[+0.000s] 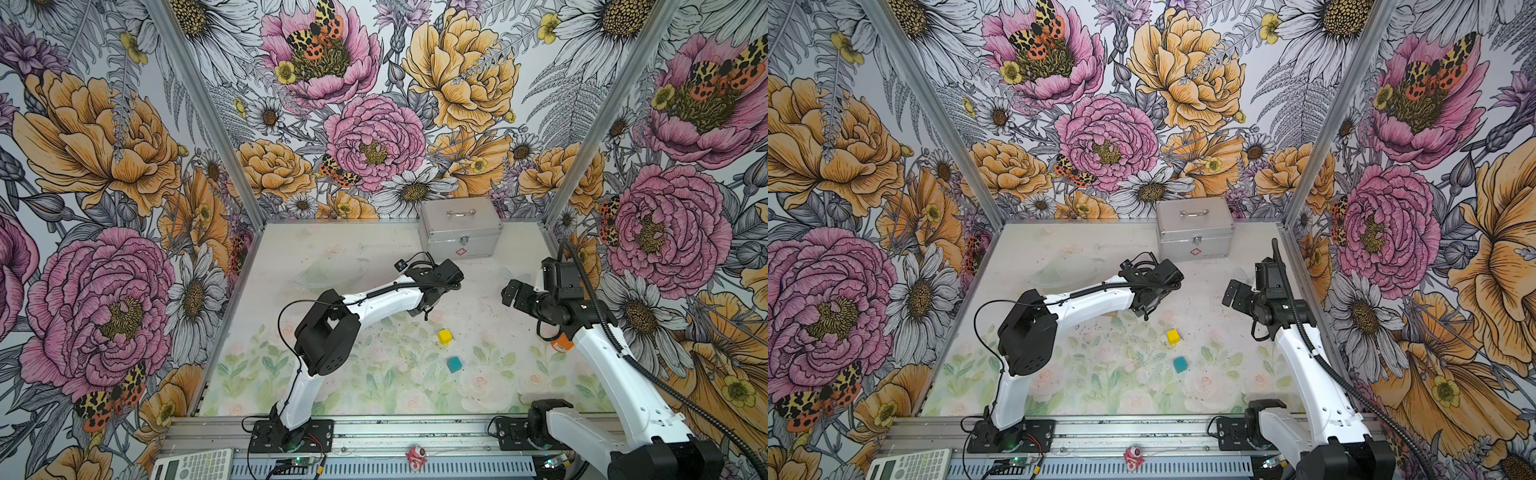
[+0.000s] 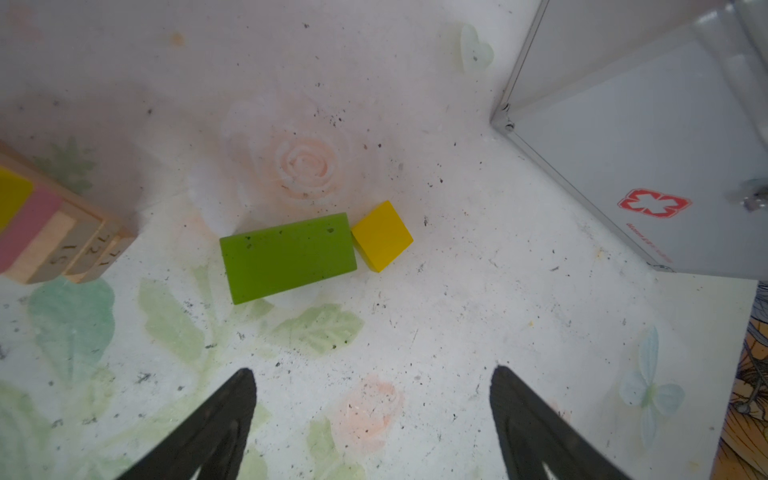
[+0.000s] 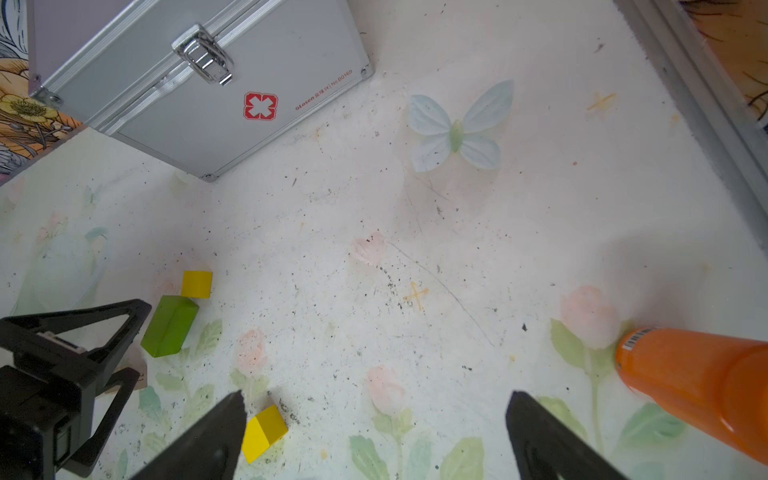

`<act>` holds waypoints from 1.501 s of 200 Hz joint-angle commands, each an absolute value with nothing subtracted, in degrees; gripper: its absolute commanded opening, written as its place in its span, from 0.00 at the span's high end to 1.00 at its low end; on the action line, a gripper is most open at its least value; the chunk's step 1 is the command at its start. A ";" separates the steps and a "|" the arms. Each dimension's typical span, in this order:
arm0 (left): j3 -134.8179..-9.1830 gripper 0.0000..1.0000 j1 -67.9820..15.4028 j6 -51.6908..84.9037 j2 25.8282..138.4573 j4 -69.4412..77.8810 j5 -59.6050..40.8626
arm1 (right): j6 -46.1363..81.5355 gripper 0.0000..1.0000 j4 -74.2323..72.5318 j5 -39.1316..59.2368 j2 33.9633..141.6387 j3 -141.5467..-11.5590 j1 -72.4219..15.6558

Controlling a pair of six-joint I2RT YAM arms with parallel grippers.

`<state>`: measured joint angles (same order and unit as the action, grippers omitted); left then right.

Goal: Build the wood block tower
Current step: 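Move the left gripper over the green block while the right arm shifts aside, then lower the open left gripper around the green block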

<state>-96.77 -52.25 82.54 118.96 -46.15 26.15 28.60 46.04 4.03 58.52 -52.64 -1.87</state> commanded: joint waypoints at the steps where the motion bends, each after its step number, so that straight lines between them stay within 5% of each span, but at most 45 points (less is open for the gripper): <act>1: -96.18 0.11 -51.22 84.21 119.67 -47.48 27.19 | 28.57 0.00 45.71 6.20 58.01 -52.55 -1.49; 300: -96.27 0.22 -46.86 80.78 124.19 -47.24 21.89 | 27.95 0.00 43.51 11.07 60.13 -51.15 -1.49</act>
